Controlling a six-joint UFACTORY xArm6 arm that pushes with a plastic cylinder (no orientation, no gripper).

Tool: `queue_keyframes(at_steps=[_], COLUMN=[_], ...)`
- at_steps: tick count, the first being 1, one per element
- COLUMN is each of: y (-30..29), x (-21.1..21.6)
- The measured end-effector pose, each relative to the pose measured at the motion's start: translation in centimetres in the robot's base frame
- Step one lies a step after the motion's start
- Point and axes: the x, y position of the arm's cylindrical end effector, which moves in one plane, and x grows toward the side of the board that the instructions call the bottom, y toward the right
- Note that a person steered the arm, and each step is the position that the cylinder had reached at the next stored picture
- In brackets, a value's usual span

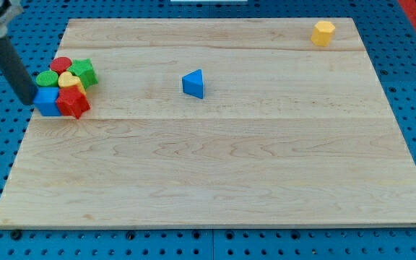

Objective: Slide blue cube along with red star towards center

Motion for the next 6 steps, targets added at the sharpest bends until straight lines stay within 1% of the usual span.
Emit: queue_keyframes(at_steps=[1, 2, 3, 4, 5, 6], y=[7.7, 15.1, 15.3, 14.4, 15.7, 21.4], x=[1.4, 1.4, 1.6, 2.7, 3.4, 3.4])
